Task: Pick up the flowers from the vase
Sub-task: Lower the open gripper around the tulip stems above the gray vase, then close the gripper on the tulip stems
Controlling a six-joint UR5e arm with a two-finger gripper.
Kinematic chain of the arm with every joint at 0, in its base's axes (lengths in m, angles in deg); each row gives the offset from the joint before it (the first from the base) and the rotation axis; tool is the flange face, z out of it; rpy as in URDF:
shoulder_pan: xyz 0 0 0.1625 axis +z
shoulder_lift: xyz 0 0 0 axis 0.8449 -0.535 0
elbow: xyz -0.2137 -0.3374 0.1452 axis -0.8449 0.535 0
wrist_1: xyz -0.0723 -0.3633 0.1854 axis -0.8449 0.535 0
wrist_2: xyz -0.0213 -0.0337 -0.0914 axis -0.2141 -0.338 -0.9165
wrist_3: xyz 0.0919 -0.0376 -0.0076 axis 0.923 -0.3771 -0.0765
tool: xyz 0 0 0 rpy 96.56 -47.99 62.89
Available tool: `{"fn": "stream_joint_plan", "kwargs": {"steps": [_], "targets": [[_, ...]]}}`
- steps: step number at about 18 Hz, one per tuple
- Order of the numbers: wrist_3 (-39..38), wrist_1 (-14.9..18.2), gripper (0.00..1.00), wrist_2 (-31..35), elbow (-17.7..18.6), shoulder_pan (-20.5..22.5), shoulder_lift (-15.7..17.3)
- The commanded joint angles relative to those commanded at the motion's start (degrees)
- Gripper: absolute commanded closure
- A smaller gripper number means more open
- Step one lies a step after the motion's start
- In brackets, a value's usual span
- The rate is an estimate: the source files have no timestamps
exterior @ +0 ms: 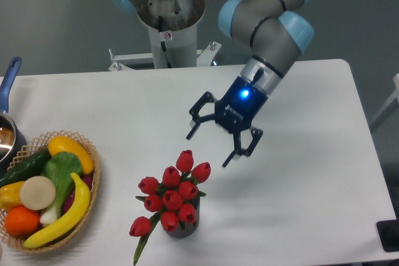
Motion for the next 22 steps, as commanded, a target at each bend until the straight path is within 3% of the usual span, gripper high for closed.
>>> {"fn": "stream_joint_plan", "kwargs": {"steps": [5,12,22], "targets": [[0.0,-2.02,0.0,-0.61,-2.54,-1.76,-3.51],[0.0,-2.02,0.0,-0.62,-6.59,-2.55,-7.21],[-0.09,-3.33,0.0,-1.58,-7.91,-5.19,-9.75]]}}
